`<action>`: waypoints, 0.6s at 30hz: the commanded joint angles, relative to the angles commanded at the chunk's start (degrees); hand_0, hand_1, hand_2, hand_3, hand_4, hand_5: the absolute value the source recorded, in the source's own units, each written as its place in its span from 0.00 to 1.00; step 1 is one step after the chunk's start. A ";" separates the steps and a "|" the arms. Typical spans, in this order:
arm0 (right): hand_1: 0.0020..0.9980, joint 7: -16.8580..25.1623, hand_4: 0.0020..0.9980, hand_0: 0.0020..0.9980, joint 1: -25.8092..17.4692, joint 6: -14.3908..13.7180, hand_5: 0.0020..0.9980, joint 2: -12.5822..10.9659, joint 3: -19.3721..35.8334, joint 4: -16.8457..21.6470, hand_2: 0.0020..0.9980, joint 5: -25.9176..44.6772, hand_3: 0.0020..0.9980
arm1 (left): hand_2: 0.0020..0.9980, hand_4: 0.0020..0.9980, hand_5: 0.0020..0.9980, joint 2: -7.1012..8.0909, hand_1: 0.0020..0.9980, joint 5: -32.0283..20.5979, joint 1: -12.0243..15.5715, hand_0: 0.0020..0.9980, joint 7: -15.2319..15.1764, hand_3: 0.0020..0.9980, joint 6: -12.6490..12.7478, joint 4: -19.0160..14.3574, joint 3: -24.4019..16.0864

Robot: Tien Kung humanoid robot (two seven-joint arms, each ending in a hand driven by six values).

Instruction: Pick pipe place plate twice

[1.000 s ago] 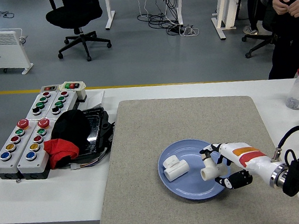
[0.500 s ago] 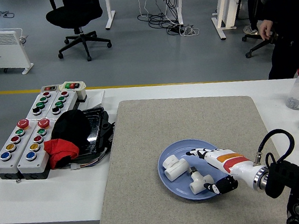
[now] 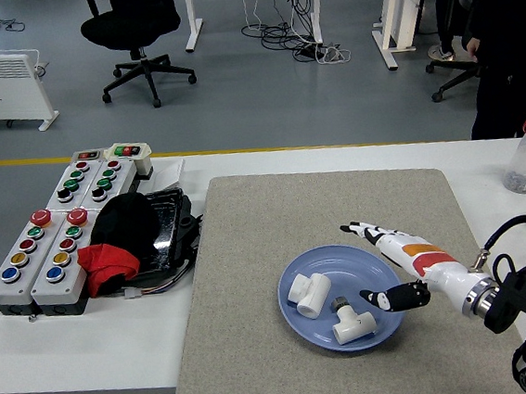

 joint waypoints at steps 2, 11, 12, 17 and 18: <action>0.87 3.25 0.67 0.91 -1.34 -4.84 0.31 0.22 2.90 -0.75 0.99 4.68 0.95 | 0.72 0.40 1.00 0.01 0.74 0.06 -0.01 0.71 -0.05 0.66 -0.02 0.03 0.02; 0.84 13.39 0.63 0.87 -7.64 -12.57 0.40 1.44 19.13 -3.37 0.95 26.66 0.90 | 0.72 0.40 1.00 -0.02 0.74 0.86 0.31 0.71 -0.13 0.66 -0.11 0.08 -0.12; 0.84 13.19 0.63 0.87 -8.05 -12.10 0.40 1.50 20.82 -3.42 0.95 28.89 0.90 | 0.72 0.40 1.00 -0.02 0.74 0.91 0.34 0.71 -0.13 0.66 -0.11 0.09 -0.13; 0.81 13.03 0.61 0.84 -11.58 -9.32 0.51 2.57 28.41 -4.11 0.92 40.81 0.88 | 0.72 0.40 1.00 -0.03 0.74 1.32 0.54 0.72 -0.09 0.66 -0.19 0.11 0.02; 0.81 13.28 0.61 0.84 -12.35 -8.91 0.51 2.86 29.53 -4.21 0.92 43.42 0.88 | 0.72 0.40 1.00 -0.02 0.74 1.43 0.57 0.72 -0.07 0.66 -0.22 0.11 0.04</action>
